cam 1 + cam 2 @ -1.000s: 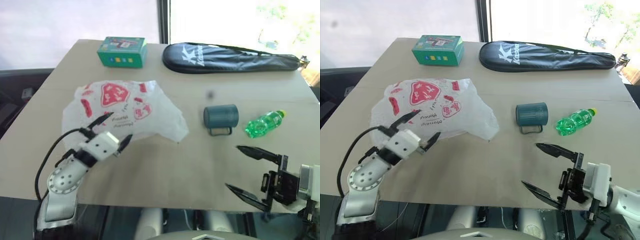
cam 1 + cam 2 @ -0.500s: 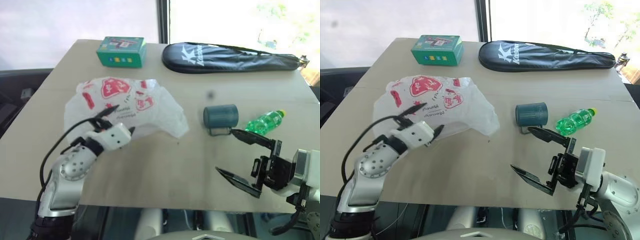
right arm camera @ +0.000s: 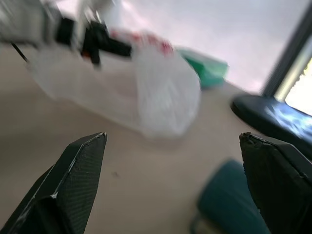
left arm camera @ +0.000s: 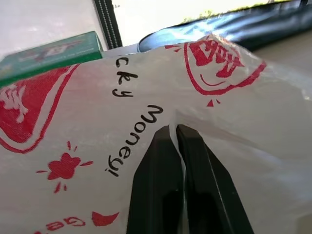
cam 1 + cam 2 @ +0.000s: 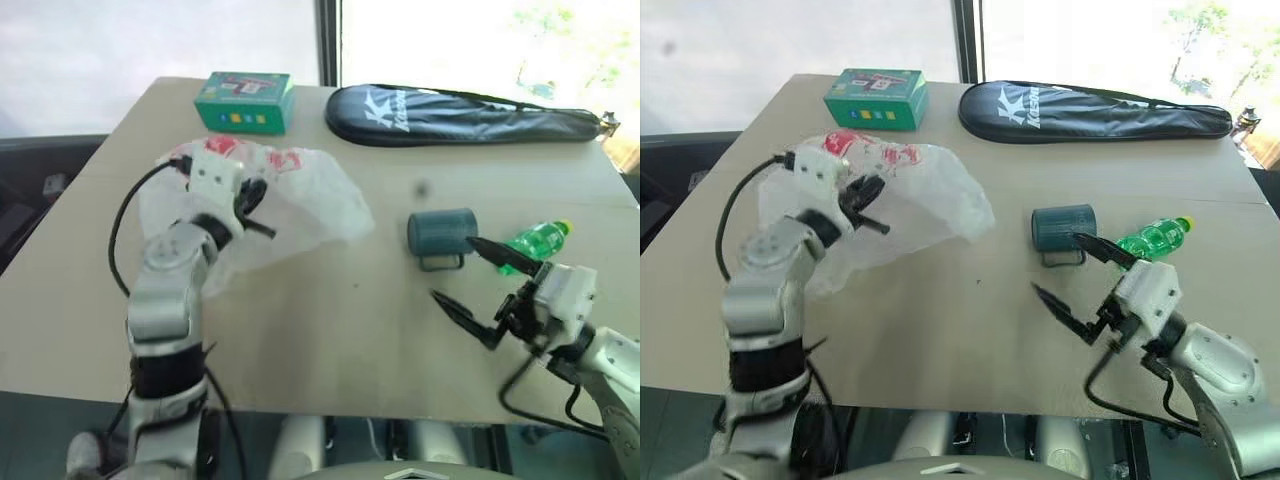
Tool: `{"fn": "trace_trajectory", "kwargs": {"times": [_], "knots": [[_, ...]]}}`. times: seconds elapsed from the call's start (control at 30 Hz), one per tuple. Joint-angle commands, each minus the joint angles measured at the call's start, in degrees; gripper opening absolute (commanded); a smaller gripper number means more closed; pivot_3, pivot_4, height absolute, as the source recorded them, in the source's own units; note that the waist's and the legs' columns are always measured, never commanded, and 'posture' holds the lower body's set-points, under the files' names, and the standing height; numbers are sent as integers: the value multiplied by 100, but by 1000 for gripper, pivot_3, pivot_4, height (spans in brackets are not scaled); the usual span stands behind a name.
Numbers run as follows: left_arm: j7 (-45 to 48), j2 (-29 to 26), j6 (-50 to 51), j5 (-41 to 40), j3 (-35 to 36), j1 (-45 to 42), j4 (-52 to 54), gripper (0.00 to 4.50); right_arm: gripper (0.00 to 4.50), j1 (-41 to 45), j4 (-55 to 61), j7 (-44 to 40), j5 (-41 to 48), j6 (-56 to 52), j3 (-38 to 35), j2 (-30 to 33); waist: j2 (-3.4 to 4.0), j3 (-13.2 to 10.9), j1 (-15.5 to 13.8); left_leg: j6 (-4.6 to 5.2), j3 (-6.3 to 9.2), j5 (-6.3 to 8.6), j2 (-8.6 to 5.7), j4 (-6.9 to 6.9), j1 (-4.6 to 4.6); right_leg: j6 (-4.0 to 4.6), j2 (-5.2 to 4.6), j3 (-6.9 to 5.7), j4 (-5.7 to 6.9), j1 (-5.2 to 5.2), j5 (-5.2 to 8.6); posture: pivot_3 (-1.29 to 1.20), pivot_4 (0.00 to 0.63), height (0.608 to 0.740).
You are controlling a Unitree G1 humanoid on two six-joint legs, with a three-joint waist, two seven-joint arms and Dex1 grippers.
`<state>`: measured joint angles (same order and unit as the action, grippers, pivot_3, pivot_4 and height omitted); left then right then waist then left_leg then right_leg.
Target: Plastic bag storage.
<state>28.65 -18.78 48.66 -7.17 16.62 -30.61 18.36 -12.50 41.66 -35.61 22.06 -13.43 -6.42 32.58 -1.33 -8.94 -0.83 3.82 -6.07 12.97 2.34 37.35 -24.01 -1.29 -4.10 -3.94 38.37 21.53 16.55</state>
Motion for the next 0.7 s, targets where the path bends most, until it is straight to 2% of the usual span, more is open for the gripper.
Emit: {"fn": "trace_trajectory", "kwargs": {"times": [0.03, 0.1, 0.17, 0.27, 0.37, 0.5, 0.7], "knots": [[-447, 127, 1382, -641, 509, -984, 52, 90, 4500, -69, 191, 203, -732, -446, 423, 354, -4, -3, 2, -1, 0, -1, -3, 2, 1, -2, 1, 2, 5, 0, 2, 0, 150, 740], [-579, 102, 1686, -745, 492, -1286, 15, 90, 4500, 58, 51, 623, -1194, -1157, 626, 455, -5, -3, 8, -1, 0, -1, -6, 4, 2, -8, 2, 5, 6, -1, 5, 0, 150, 740], [-715, 127, 1859, -846, 478, -1477, 26, 90, 4500, 345, -167, 856, -1292, -1815, 752, 409, -5, -3, 21, -1, -4, -1, -8, 4, 5, -10, -1, 14, 7, -1, 6, 0, 150, 740], [-889, 130, 2017, -973, 453, -1625, 57, 90, 4500, 810, -470, 1289, -1188, -2664, 623, -10, -6, -5, 18, -4, -6, -2, -7, 5, 7, -8, -2, 16, 14, 0, 6, 0, 150, 740], [-1070, 119, 2101, -1072, 519, -1695, 118, 90, 4500, 1285, -703, 1626, -912, -3418, 166, -492, -8, -10, 12, -14, 0, -8, -5, 2, 7, -5, 2, 13, 21, 2, 7, 0, 150, 740], [-1247, 145, 2129, -1187, 561, -1632, 188, 90, 4500, 1835, -1019, 1716, -701, -3511, -132, -817, -9, -11, 14, -14, -1, -8, -12, 1, 7, -5, -3, 15, 21, 2, 6, 0, 150, 740], [-1455, 218, 2188, -1378, 622, -1553, 311, 90, 4500, 2475, -1862, 1249, -575, -3222, 85, -655, -9, -12, 14, -14, -2, -8, -12, 1, 7, -4, -2, 14, 21, 2, 6, 0, 150, 740]]}}
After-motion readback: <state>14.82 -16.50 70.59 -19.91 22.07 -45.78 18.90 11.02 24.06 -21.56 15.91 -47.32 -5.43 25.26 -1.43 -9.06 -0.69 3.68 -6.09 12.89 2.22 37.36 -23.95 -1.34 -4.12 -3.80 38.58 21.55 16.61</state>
